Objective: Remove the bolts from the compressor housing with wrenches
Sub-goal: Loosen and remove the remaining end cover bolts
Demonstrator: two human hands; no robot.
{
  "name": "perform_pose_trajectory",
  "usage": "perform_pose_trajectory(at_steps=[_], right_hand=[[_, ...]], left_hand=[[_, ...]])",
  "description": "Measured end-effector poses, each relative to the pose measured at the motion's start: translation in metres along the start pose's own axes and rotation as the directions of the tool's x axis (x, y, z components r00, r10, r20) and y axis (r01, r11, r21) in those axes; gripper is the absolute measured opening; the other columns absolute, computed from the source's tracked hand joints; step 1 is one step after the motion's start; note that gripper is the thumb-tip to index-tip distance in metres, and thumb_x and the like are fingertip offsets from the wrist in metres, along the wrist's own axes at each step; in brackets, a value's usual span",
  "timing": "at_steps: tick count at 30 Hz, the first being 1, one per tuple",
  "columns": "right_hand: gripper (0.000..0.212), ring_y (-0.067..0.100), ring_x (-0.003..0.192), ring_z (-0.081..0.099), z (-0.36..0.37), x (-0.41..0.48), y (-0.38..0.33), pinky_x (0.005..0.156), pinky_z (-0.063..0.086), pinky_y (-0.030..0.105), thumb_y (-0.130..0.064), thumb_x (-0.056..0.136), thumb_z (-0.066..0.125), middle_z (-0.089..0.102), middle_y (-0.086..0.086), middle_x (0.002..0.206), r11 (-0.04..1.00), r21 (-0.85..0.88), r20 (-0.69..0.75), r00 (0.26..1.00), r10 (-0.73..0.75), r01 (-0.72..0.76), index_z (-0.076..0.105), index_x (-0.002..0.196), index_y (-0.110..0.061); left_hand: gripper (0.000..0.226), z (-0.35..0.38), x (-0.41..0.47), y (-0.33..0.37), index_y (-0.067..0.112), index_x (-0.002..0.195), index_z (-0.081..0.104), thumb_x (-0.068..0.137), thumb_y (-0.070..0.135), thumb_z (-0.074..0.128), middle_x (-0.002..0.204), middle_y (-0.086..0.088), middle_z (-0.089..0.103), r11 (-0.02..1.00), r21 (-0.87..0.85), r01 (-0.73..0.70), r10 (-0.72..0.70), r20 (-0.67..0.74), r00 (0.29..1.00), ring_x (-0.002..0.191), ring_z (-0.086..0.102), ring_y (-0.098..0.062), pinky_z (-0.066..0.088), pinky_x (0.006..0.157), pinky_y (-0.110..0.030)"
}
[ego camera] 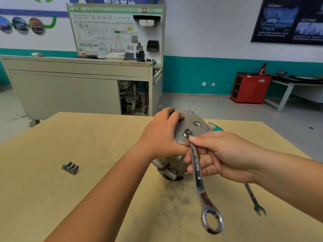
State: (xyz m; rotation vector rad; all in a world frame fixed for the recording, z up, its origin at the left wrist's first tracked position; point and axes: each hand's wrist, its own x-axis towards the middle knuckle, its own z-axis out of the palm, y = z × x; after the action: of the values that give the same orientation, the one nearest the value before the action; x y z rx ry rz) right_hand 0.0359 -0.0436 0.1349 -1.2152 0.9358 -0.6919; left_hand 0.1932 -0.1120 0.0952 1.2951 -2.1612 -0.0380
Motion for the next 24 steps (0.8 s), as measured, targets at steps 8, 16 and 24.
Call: perform_pose_trajectory(at_steps=[8,16,24], right_hand=[[0.024,0.015,0.042,0.062,-0.02,0.003,-0.014,0.041,0.05,0.02,-0.029,0.096,0.043,0.064,0.002,0.055,0.901,-0.417,0.054,0.986,0.159,-0.122,0.054,0.087,-0.01],[0.012,0.0,0.079,0.054,-0.069,0.026,-0.077,0.067,0.039,0.019,-0.037,0.093,0.05,0.061,-0.017,0.086,0.074,-0.997,0.007,0.994,-0.107,0.015,0.06,0.091,-0.041],[0.022,0.018,0.066,0.072,-0.045,0.009,-0.042,0.056,0.056,0.023,-0.026,0.083,0.051,0.074,0.01,0.08,0.904,-0.423,0.023,0.998,-0.054,0.059,0.053,0.095,-0.008]], left_hand=[[0.098,-0.001,-0.002,-0.002,0.017,0.132,0.047,0.054,0.073,0.061,0.141,-0.003,0.038,1.0,-0.007,-0.015,0.015,0.002,1.0,0.128,0.037,-0.019,0.032,0.094,-0.024],[0.087,0.0,0.0,-0.004,0.02,0.134,0.045,0.064,0.059,0.077,0.142,0.0,0.035,1.0,0.01,-0.018,0.018,0.021,1.0,0.127,0.033,-0.017,0.028,0.09,-0.023],[0.091,0.0,-0.004,-0.005,0.019,0.131,0.047,0.058,0.068,0.071,0.141,0.0,0.038,1.0,-0.008,-0.001,0.001,-0.002,1.0,0.128,0.036,-0.017,0.029,0.091,-0.021]])
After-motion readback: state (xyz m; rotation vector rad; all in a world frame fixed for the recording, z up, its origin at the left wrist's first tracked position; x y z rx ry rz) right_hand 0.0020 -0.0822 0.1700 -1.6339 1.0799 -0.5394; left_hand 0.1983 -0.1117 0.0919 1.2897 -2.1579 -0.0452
